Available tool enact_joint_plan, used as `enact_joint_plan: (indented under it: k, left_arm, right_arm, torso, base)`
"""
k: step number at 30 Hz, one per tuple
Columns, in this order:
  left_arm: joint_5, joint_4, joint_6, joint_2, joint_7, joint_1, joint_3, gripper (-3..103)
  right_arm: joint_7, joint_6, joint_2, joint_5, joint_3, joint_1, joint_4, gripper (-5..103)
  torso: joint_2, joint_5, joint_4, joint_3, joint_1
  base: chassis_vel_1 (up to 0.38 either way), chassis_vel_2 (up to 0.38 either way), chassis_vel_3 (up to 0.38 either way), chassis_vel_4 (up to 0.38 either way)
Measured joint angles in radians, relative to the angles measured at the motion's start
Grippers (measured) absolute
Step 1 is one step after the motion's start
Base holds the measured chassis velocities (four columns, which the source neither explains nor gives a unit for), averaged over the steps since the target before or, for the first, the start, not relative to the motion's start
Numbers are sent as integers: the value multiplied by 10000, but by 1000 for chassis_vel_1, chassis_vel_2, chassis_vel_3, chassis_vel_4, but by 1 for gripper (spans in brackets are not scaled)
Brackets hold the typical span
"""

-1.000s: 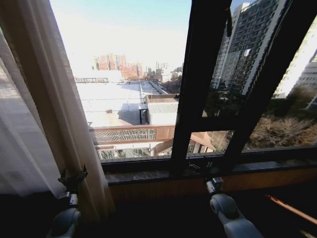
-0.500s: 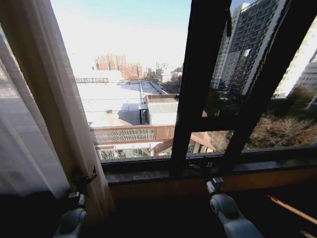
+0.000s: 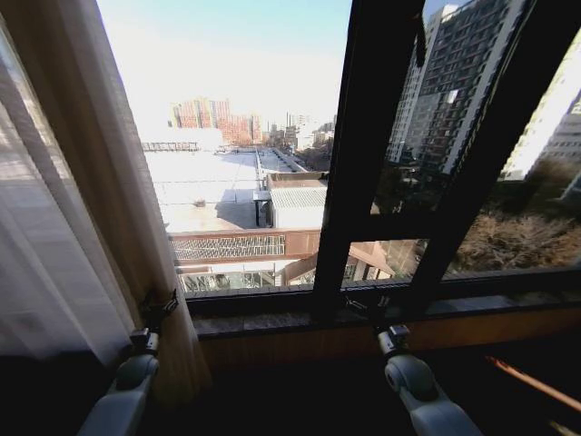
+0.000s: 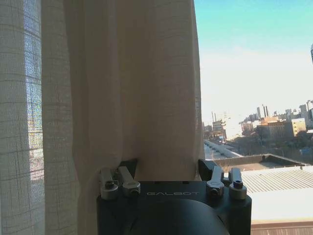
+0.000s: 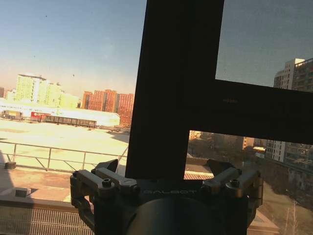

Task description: Open the curtains by pulling them apart, changing their state from closed to fully open.

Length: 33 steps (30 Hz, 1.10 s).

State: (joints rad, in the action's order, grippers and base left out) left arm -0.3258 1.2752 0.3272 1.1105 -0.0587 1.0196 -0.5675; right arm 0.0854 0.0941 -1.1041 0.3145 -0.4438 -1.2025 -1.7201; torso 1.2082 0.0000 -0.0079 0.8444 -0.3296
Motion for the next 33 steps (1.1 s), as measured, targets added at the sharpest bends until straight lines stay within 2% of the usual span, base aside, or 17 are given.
enact_joint_plan:
  k: [3, 5, 8, 9, 11, 12, 15, 16, 17, 20, 33]
  left_arm:
    - [-25, -162, 101, -1, 93, -112, 3, 54]
    - [-27, -185, 105, 1, 97, -134, 6, 54]
    - [-31, -246, 107, 14, 101, -205, 12, 38]
    - [-31, -246, 107, 14, 101, -205, 12, 38]
    - [-33, -284, 107, 15, 101, -228, -17, 28]
    - [-33, -313, 107, 13, 101, -246, -24, 28]
    - [-32, -453, 107, 8, 101, -337, -49, 11]
    - [-32, -453, 107, 8, 101, -337, -49, 11]
    - [-33, -506, 107, 6, 93, -371, -76, 6]
    - [-31, -638, 100, -48, -35, -431, -212, 1]
    - [-398, -773, 235, -586, -186, -108, -732, 0]
  right_arm:
    - [0, 0, 0, 0, 0, 0, 0, 100]
    - [0, 0, 0, 0, 0, 0, 0, 100]
    - [0, 0, 0, 0, 0, 0, 0, 100]
    - [0, 0, 0, 0, 0, 0, 0, 100]
    - [0, 0, 0, 0, 0, 0, 0, 100]
    - [0, 0, 0, 0, 0, 0, 0, 100]
    - [0, 0, 0, 0, 0, 0, 0, 100]
    - [0, 0, 0, 0, 0, 0, 0, 100]
    - [0, 0, 0, 0, 0, 0, 0, 100]
    - [0, 0, 0, 0, -1, 0, 0, 100]
    - [0, 0, 0, 0, 0, 0, 0, 100]
  torso:
    - [0, 0, -1, 0, -1]
    - [0, 0, 0, 0, 0]
    - [1, 0, -1, 0, 0]
    - [1, 0, -1, 0, 0]
    - [0, 0, -1, 0, 0]
    - [0, 1, -1, 0, 0]
    - [0, 0, -1, 0, 0]
    - [0, 0, -1, 0, 0]
    - [0, 0, -1, -1, 0]
    - [0, -1, -2, 0, 0]
    - [0, -1, -1, -1, 0]
  base:
    - [0, 0, 0, 0]
    - [0, 0, 0, 0]
    - [0, 0, 0, 0]
    - [0, 0, 0, 0]
    - [0, 0, 0, 0]
    - [0, 0, 0, 0]
    - [0, 0, 0, 0]
    - [0, 0, 0, 0]
    - [0, 0, 0, 0]
    - [0, 0, 0, 0]
    - [17, 20, -18, -16]
